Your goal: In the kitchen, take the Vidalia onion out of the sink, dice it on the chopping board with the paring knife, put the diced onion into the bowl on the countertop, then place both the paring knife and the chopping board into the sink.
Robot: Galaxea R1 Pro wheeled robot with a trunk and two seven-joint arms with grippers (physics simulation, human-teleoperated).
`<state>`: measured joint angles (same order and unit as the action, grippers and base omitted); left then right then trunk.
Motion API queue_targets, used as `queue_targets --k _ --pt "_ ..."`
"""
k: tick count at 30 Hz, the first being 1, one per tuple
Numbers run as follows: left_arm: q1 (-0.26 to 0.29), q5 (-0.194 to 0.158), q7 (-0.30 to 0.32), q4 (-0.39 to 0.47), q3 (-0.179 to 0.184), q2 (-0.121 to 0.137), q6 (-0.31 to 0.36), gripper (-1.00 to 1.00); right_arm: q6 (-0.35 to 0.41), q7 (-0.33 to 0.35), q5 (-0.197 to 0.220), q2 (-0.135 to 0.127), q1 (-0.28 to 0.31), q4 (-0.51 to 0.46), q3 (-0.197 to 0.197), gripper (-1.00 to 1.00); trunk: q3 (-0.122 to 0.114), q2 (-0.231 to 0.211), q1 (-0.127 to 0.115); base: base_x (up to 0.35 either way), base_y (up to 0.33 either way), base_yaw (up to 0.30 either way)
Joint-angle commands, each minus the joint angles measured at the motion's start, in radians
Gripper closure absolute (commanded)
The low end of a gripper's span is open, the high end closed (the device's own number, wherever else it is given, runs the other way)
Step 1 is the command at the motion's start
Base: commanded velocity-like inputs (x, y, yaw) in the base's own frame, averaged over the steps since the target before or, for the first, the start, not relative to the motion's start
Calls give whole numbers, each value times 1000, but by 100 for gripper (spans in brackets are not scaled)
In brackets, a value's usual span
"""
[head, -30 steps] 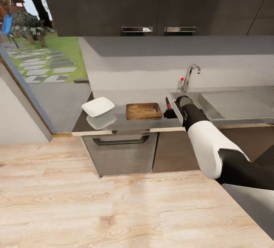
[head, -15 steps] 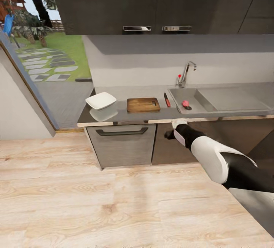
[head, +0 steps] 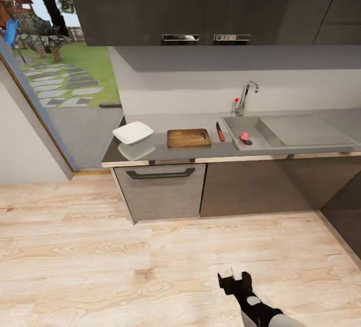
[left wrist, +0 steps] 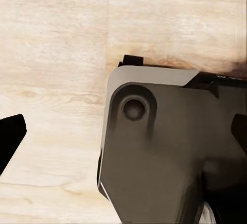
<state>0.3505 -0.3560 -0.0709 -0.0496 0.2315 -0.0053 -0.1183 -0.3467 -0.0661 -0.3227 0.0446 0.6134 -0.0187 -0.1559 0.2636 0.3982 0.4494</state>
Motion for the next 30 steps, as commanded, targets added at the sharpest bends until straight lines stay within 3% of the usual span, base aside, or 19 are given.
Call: queue_targets --k 1,5,8,9,17,30 --pt "1 -7 -1 3 8 -1 -7 -100 -25 -5 -14 1 -25 1 -7 -100 2 2 1 0 0 0" --pt "1 -5 -3 82 8 -2 -10 -100 -181 -2 -37 10 -165 3 -6 -100 2 2 1 0 0 0" --pt "1 -4 -5 136 8 -1 -12 -100 -263 -2 -43 15 -223 3 -5 -100 2 2 1 0 0 0" --pt "1 -3 -5 165 10 2 -47 -100 -308 -4 -44 15 -243 1 -7 -100 2 2 1 0 0 0" --pt "1 -3 -4 108 12 2 -223 -100 -330 -8 -44 23 -252 -1 -9 -100 2 2 1 0 0 0" --pt "1 -3 -4 90 12 0 -248 -100 -330 -14 -43 24 -253 -1 -11 -100 2 2 1 96 -119 0"
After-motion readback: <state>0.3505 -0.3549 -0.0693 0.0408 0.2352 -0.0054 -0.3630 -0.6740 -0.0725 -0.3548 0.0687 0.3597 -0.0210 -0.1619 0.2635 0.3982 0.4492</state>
